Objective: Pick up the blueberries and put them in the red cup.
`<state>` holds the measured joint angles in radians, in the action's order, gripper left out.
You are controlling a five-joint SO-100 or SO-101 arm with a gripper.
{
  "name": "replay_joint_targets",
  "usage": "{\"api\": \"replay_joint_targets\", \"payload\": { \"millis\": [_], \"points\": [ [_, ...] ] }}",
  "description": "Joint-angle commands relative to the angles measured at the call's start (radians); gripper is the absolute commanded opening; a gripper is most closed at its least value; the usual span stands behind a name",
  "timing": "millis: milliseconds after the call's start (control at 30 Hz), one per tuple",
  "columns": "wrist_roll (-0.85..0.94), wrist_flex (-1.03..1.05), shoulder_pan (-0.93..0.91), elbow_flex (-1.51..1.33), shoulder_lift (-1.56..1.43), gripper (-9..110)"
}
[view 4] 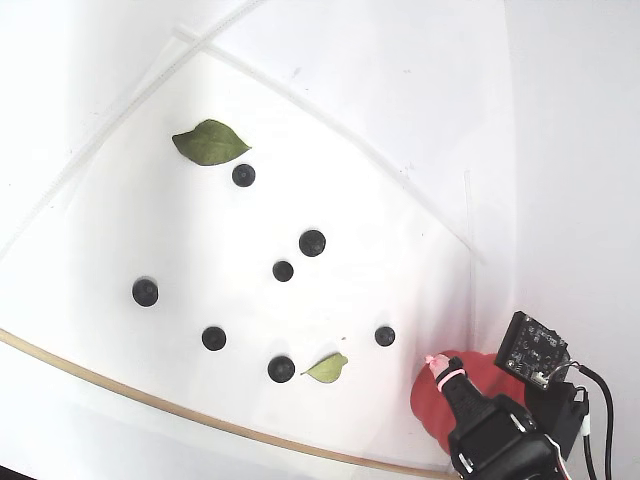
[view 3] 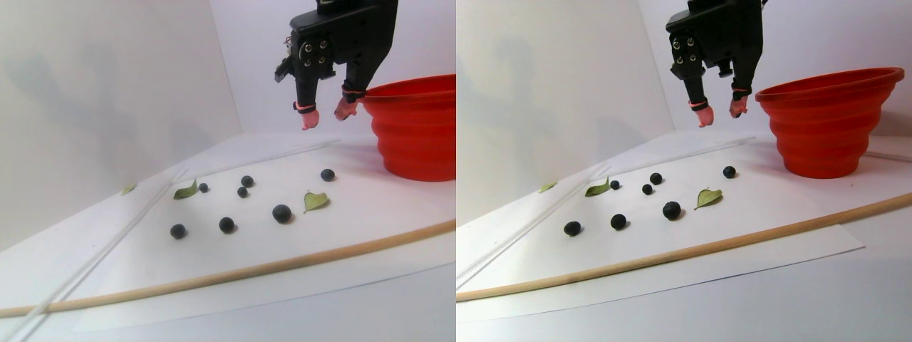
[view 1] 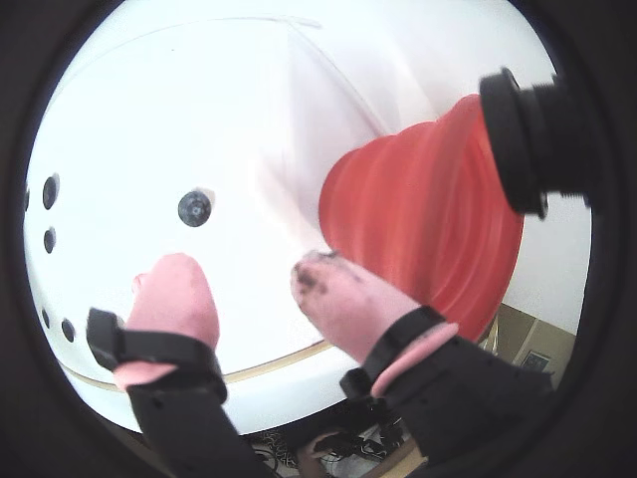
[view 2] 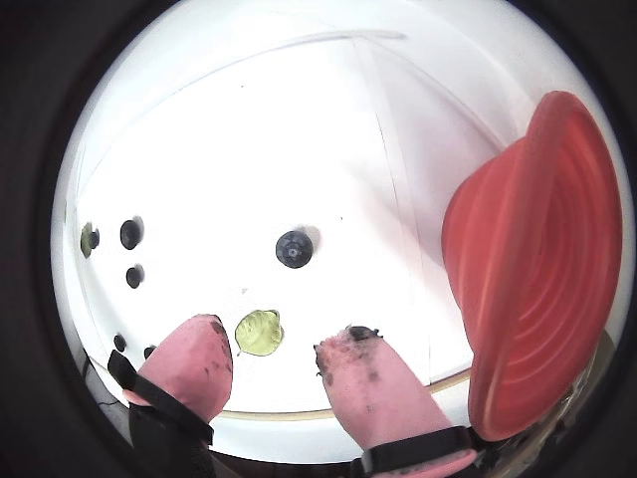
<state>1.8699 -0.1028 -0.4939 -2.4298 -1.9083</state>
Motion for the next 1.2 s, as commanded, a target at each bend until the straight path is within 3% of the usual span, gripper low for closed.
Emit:
{"api": "replay_joint_targets", "payload": {
  "millis": [0,1167],
  "points": [
    [0.009,-0.038,0.009,0.031,0.002,18],
    [0.034,-0.272,-0.021,0.123,0.330,20]
  ]
}}
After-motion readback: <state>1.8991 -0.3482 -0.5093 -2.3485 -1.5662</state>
